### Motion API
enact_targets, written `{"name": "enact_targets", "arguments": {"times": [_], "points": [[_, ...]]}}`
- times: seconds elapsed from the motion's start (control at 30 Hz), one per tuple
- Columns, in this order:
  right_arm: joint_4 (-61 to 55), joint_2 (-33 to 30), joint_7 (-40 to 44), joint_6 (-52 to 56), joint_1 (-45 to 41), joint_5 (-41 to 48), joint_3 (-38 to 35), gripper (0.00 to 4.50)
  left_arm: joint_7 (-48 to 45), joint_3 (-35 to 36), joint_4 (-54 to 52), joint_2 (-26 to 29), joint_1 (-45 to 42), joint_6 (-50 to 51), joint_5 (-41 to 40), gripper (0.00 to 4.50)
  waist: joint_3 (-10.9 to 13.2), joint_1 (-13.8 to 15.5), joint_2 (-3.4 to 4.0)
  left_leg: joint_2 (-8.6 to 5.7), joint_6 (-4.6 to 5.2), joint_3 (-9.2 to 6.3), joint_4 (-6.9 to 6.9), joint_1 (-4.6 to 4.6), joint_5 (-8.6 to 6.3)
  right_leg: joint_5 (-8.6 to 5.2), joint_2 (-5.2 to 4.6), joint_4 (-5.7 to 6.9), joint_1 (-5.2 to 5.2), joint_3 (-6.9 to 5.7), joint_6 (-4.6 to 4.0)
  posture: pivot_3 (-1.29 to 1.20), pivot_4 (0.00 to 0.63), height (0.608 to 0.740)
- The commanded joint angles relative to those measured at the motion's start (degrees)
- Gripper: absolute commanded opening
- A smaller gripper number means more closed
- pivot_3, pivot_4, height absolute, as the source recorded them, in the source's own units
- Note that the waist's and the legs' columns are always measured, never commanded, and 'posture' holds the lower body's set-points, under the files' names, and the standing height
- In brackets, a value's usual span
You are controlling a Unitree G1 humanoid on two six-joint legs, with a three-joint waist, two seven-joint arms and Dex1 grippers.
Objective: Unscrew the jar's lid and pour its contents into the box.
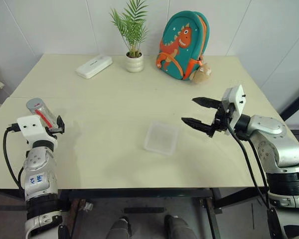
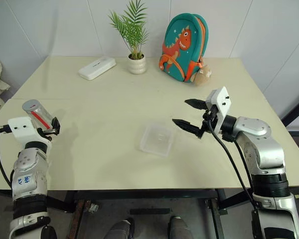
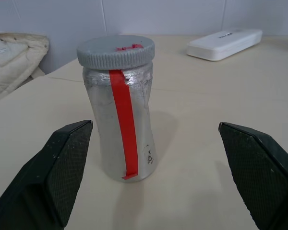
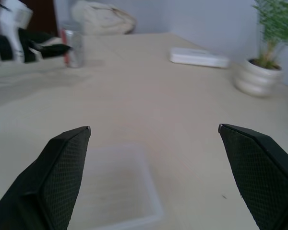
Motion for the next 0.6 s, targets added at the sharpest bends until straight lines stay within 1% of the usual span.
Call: {"name": "enact_targets", "arguments": {"times": [0.03,0.27,0.3,0.33,0.6], "points": [[-3.8,-1.3,1.6,1.4,1.0,3.9,-2.6,4.50,0.4,0.1,0.6,0.8,-1.0,-1.9,-0.2,4.47,0.0,0.1,-0.01,0.01,0.00,0.00,0.00,0.00,0.00,0.00,0.00,-0.01,0.00,0.00,-0.01,0.00,0.150,0.740],[-3.7,-1.6,1.7,1.1,0.7,3.7,-1.7,4.50,0.5,-0.3,5.6,1.6,-3.6,-2.9,-0.1,4.47,0.0,0.0,-0.01,0.01,0.00,0.02,0.00,0.00,0.00,-0.11,0.00,-0.11,0.00,0.01,-0.31,0.00,0.150,0.740],[-3.4,-1.6,1.7,1.0,0.7,3.6,-1.7,4.50,0.4,-0.3,6.4,1.8,-4.0,-3.2,-0.1,4.47,0.0,0.0,-0.01,0.01,-0.01,0.03,0.00,0.00,0.00,-0.17,0.00,-0.12,0.01,0.02,-0.44,0.00,0.150,0.740],[-3.2,-1.7,1.9,0.7,0.8,3.5,-1.8,4.50,0.4,-0.2,7.2,1.9,-4.5,-3.5,-0.3,4.47,0.0,0.0,-0.01,0.01,0.00,0.04,0.00,0.00,0.00,-0.38,0.00,-0.11,0.00,0.02,-0.81,0.00,0.150,0.740],[-3.3,-1.8,1.4,0.5,1.2,2.5,-1.5,4.50,0.7,0.3,12.3,3.3,-7.6,-5.7,-1.1,4.47,0.0,0.0,-0.01,0.02,0.00,0.04,-0.01,-0.01,0.00,-0.28,0.00,-0.10,0.00,0.02,-0.63,0.00,0.150,0.740]]}}
